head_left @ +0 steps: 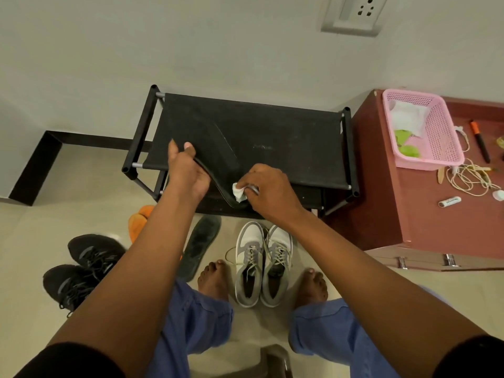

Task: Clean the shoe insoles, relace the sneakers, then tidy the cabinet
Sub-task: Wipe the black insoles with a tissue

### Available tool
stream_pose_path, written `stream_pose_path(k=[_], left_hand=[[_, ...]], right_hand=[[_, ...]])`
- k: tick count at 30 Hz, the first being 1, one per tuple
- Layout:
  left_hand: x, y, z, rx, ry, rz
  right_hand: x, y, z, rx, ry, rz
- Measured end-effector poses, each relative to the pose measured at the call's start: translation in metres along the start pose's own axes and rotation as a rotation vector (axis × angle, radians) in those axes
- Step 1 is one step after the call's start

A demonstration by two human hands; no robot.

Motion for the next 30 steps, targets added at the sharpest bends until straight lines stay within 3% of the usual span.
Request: stream_pose_path(k=[4, 9, 13, 20, 30], left_hand=[[-0.006, -0.002, -0.004, 0.008, -0.015, 0.079], [-0.001, 0.005, 0.000, 0.020, -0.121, 0.090], [0.007, 0.014, 0.007, 0.148, -0.271, -0.046], [0.025, 0.035, 0.027, 0.374, -0.317, -0.250], [0.041, 0.040, 0.028, 0.391, -0.364, -0.418]], right_hand=[[-0.002, 0.004, 0.004, 0.001, -0.019, -0.009], [-0.007, -0.008, -0.006, -0.140, 0.024, -0.025], [-0.011, -0.014, -0.014, -0.211, 0.057, -0.048], [-0.009, -0.017, -0.024, -0.270, 0.092, -0.052], [-0.009, -0.020, -0.029, -0.386, 0.180, 0.006]])
Point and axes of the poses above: each hand's wrist, its own z-axis away from the middle knuckle, its own y-axis out of the palm, x = y × z, the point moved 3 cm from there along -z, towards the middle knuckle, and after that the axes turned 13 degrees about -y, right-handed, at the moved point
